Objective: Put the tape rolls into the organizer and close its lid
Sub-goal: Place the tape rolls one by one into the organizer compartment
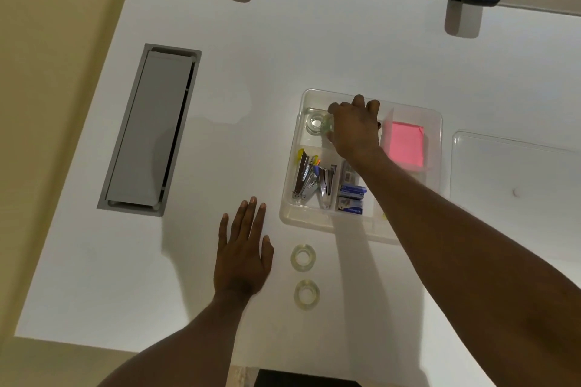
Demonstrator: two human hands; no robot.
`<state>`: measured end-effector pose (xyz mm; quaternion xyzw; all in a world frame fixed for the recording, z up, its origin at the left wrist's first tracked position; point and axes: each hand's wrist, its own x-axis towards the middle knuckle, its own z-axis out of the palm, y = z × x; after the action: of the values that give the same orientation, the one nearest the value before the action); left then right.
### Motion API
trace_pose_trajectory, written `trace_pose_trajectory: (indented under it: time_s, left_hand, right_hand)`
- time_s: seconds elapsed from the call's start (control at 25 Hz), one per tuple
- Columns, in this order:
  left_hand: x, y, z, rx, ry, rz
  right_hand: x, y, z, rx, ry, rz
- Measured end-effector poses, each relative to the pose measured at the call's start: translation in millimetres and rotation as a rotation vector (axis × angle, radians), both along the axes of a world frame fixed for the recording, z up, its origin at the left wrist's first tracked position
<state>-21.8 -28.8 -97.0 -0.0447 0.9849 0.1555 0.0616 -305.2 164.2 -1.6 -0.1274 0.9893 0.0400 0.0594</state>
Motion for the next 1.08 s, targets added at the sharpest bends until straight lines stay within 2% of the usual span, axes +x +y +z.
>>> trace_pose_trajectory:
  time_s: [0.12,0.32,0.48,0.68,0.8,0.96,1.08]
  left_hand:
    - [-1,-2,0,-0.005,-0.006,0.003]
    - [0,-1,-1,-0.013,-0.005,0.000]
    - [-1,-1,0,-0.018,0.004,-0.005]
    - [-1,-1,1,-0.039,0.028,-0.019]
    - [-1,-1,0,-0.043,0.024,-0.015]
    - [-1,0,-2,-0.044,0.027,0.000]
    - [-1,-1,-3,-0.030,0.035,0.004]
  right_hand:
    - [3,-1,-1,-0.011,0.025,-0.015]
    - [31,5,8,-0.149,0.097,-0.038]
    - [77,5,15,-0.340,0.201,-0.063]
    - [166,2,6,-0.685,0.293,-0.097]
    - [231,0,-8,-0.794,0.189,-0.150]
    - [292,-2,-28,-0.699,-0.136,-0.303]
    - [304,-5,-38,-0.657,-0.238,-0.336]
